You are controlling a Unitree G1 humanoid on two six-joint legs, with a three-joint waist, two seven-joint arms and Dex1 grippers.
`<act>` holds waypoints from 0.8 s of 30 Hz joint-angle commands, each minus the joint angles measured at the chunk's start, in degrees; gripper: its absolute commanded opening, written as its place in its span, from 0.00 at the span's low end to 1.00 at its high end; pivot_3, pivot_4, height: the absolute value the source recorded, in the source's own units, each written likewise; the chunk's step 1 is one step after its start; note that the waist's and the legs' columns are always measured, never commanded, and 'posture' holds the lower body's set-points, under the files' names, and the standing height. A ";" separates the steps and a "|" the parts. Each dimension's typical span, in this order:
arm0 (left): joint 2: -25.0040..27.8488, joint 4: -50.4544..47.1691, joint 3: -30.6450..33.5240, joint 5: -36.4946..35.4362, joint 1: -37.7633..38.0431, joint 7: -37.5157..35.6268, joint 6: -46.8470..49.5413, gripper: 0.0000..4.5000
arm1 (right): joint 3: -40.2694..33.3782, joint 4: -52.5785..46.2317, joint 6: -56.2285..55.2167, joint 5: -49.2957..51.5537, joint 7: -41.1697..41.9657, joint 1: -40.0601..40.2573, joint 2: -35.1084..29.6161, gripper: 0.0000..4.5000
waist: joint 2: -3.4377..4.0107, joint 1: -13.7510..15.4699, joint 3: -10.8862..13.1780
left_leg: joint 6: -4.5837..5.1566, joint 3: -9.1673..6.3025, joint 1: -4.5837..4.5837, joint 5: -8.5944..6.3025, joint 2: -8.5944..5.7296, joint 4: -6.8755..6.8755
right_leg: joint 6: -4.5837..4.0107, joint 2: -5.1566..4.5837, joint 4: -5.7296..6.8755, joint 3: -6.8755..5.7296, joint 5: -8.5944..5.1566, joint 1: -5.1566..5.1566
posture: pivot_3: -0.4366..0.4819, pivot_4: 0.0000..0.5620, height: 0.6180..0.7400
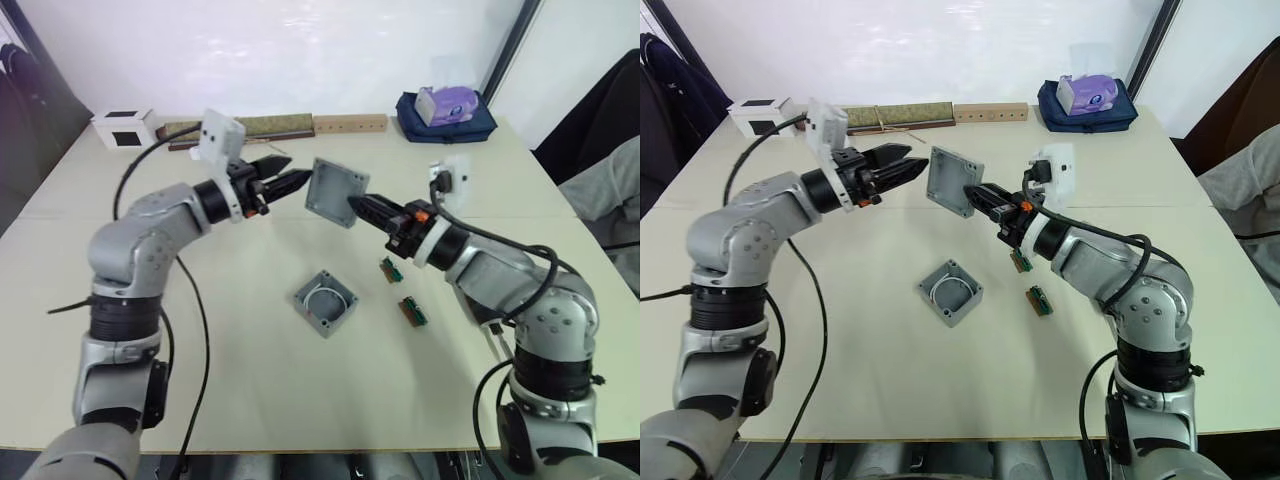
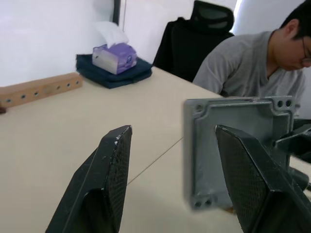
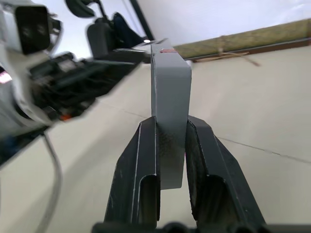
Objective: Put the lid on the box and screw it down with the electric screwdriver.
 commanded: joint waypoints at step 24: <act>3.76 -0.11 -12.66 4.01 -0.58 -15.32 1.59 0.02 | 29.35 1.72 -67.03 -102.39 4.62 26.47 -14.88 0.04 | -0.04 0.03 0.01 | -0.08 0.14 0.14 0.04 -0.07 0.01 | 0.00 0.07 -0.14 -0.03 -0.01 0.21 | 0.48 0.27 1.00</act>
